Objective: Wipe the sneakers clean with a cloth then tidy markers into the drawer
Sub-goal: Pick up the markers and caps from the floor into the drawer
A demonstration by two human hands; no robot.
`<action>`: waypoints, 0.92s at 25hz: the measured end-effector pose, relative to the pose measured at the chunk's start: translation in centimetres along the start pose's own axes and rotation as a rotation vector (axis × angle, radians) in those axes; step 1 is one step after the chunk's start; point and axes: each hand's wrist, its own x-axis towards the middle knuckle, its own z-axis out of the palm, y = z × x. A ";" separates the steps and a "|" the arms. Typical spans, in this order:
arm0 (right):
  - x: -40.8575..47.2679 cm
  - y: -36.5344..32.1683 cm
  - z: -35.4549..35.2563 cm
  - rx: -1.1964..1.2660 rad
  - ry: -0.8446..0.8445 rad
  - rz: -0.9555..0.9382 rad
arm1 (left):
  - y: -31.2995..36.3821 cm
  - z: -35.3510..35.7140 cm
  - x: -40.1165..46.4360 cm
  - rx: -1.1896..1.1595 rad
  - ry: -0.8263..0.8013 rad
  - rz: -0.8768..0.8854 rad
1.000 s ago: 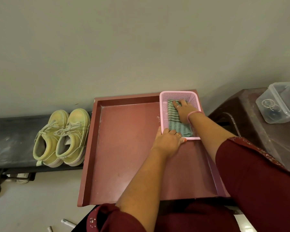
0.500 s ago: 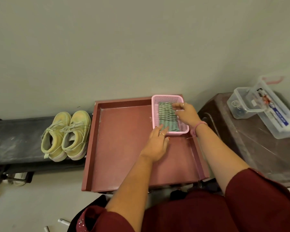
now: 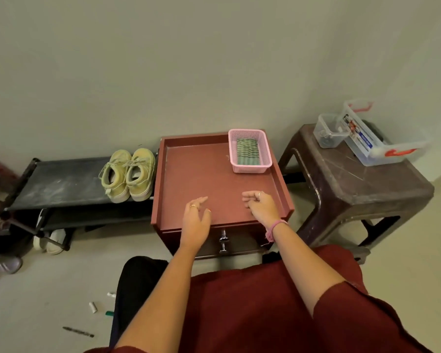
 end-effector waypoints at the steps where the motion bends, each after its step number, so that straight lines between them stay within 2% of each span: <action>1: -1.1 0.5 0.5 -0.034 -0.022 -0.007 | -0.1 -1.1 -1.1 -0.039 0.024 -0.022; 9: -5.1 6.0 5.0 -0.433 -0.249 0.125 | -3.3 -6.4 -5.0 -0.285 0.142 -0.216; 16: -2.9 10.3 8.0 -0.795 -0.494 0.141 | -6.8 -4.3 -2.7 -0.534 0.177 -0.477; 23: 1.7 11.0 9.9 -0.932 -0.612 0.162 | -10.1 -2.8 0.9 -0.629 0.222 -0.645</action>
